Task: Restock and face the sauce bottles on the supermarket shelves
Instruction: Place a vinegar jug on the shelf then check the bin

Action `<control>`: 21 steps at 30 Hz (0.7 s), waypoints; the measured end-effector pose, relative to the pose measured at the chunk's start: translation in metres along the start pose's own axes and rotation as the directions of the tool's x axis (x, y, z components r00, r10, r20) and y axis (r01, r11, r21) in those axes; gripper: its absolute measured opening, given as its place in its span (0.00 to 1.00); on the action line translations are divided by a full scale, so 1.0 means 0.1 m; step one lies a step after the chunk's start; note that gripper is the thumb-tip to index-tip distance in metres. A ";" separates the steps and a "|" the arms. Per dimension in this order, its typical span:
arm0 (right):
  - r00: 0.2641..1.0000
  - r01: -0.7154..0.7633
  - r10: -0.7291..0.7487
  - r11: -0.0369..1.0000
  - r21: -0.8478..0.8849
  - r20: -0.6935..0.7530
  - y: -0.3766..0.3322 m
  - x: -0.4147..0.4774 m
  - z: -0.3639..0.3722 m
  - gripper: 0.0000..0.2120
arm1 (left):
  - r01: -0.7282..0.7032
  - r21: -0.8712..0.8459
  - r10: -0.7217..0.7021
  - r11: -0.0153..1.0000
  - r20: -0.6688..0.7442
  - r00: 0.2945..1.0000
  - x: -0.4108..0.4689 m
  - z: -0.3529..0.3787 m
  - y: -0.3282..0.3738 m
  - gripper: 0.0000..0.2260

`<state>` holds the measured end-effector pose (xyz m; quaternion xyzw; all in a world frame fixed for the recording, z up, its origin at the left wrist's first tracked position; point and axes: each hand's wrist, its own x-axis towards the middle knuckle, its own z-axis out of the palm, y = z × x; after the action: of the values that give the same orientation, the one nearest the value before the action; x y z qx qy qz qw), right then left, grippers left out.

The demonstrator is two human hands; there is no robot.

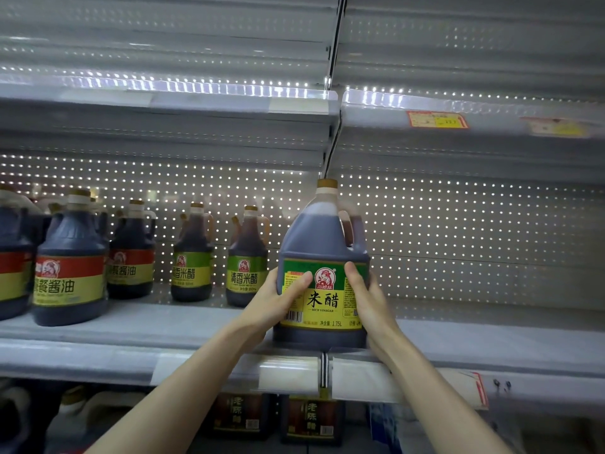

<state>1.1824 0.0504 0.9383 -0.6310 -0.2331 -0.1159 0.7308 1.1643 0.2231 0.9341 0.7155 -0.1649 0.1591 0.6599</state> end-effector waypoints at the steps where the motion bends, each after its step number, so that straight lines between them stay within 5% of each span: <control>1: 1.000 -0.003 0.003 1.000 0.003 -0.005 0.01 -0.02 0.01 0.12 | 0.006 0.007 -0.006 1.000 0.003 1.000 0.00 -0.01 -0.01 0.41; 6: 1.000 -0.001 0.000 1.000 -0.030 -0.018 0.01 -0.03 0.02 0.25 | 0.009 0.014 -0.009 1.000 0.020 1.000 0.01 -0.01 -0.02 0.43; 21: 0.996 0.078 -0.079 0.997 -0.028 -0.041 0.01 -0.05 0.03 0.22 | 0.021 -0.020 -0.020 1.000 0.044 0.999 0.02 0.00 -0.01 0.33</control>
<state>1.1779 0.0529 0.9351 -0.6284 -0.2409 -0.1610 0.7219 1.1670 0.2229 0.9340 0.7136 -0.1737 0.1347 0.6652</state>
